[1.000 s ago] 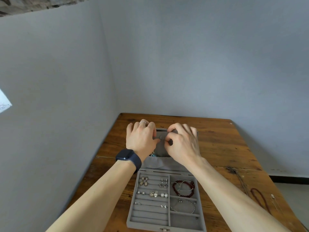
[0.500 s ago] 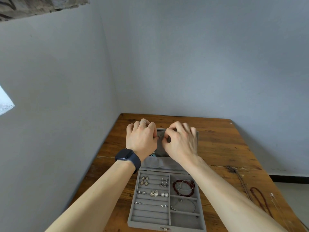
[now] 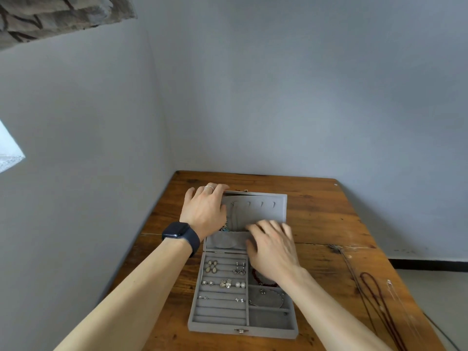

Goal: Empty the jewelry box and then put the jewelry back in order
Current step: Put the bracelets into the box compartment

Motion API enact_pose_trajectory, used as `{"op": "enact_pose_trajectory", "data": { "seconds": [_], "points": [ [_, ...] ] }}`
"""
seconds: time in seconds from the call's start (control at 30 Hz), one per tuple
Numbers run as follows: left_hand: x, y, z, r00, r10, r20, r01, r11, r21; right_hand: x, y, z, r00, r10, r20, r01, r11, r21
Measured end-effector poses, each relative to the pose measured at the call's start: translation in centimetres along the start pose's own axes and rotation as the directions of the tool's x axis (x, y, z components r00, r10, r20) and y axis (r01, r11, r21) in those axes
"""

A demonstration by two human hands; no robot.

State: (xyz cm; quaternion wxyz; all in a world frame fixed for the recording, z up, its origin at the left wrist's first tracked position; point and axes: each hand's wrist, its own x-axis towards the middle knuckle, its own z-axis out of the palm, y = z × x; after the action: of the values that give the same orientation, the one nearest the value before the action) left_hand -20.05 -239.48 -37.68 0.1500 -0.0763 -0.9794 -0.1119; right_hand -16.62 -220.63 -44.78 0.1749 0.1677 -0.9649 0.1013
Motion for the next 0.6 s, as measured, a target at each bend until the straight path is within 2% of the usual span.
{"op": "enact_pose_trajectory", "data": {
  "seconds": [0.1, 0.2, 0.4, 0.6],
  "points": [
    [-0.8, 0.0, 0.1, 0.998, 0.041, 0.057, -0.043, 0.999, 0.034, -0.1, -0.9, 0.4, 0.992, 0.002, 0.129, -0.001, 1.000, -0.014],
    [-1.9, 0.2, 0.1, 0.998, 0.039, 0.057, -0.040, 0.999, 0.025, -0.4, -1.0, 0.1, 0.985, 0.010, 0.171, -0.008, 1.000, -0.015],
    [-6.8, 2.3, -0.6, 0.999, 0.010, -0.034, -0.014, 0.992, -0.122, -4.2, -1.3, -3.1, 0.998, 0.058, 0.021, -0.061, 0.988, 0.144],
    [-16.8, 6.3, 1.0, 0.997, 0.040, -0.073, -0.055, 0.974, -0.218, -17.3, -0.8, -7.0, 0.967, 0.239, -0.088, -0.201, 0.929, 0.310]
  ]
}}
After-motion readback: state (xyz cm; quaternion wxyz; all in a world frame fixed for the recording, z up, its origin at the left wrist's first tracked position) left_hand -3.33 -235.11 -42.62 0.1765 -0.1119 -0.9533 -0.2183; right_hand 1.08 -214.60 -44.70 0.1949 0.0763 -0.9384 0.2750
